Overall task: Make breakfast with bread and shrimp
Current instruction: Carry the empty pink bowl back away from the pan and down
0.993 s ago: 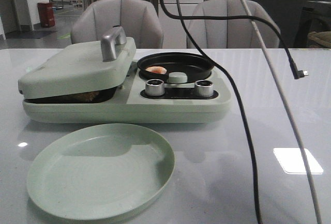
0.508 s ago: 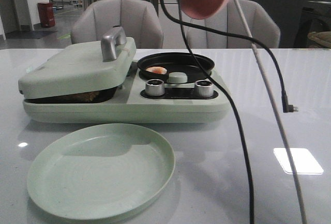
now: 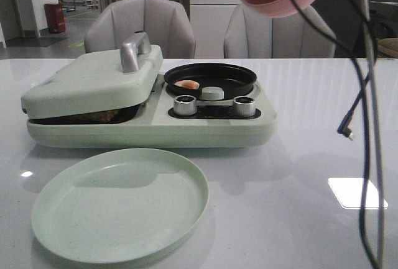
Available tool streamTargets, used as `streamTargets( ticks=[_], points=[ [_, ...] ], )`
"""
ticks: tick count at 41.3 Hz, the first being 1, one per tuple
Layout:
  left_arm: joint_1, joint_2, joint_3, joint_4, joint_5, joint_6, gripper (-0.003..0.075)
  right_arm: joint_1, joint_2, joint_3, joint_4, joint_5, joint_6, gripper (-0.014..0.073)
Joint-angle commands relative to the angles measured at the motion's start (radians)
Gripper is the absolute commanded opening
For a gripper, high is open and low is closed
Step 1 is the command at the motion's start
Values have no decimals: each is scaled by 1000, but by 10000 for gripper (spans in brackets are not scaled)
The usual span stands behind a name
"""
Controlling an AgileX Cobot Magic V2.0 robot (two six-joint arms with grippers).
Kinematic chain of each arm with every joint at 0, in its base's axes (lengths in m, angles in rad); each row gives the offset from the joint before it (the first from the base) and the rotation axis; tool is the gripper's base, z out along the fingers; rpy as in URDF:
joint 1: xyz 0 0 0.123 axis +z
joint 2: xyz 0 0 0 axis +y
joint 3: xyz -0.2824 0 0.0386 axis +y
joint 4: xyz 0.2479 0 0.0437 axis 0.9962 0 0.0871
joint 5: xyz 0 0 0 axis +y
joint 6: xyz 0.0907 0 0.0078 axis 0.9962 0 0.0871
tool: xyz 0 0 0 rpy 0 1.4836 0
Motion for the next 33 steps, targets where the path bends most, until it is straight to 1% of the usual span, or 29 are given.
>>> streamTargets(
  ticks=[1, 4, 7, 15, 20, 30, 33],
  points=[
    [1, -6, -26, -10, -61, -11, 165, -42, -133, 32, 45, -25, -2, 15],
    [1, -6, -26, -10, -61, -11, 165, -67, -195, 113, 112, -68, -2, 15],
    [1, -6, -26, -10, -61, -11, 165, -84, -264, 218, 157, -143, -2, 15],
    [1, -6, -26, -10, -59, -11, 165, -132, -433, 535, 202, -364, -2, 15],
    [1, -6, -26, -10, -59, -11, 165, -198, -512, 704, 277, -460, -2, 15],
    [1, -6, -26, -10, -59, -11, 165, -355, -560, 943, 423, -567, -7, 15],
    [1, -6, -26, -10, -59, -11, 165, -394, -560, 1002, 474, -598, -33, 15]
  ],
)
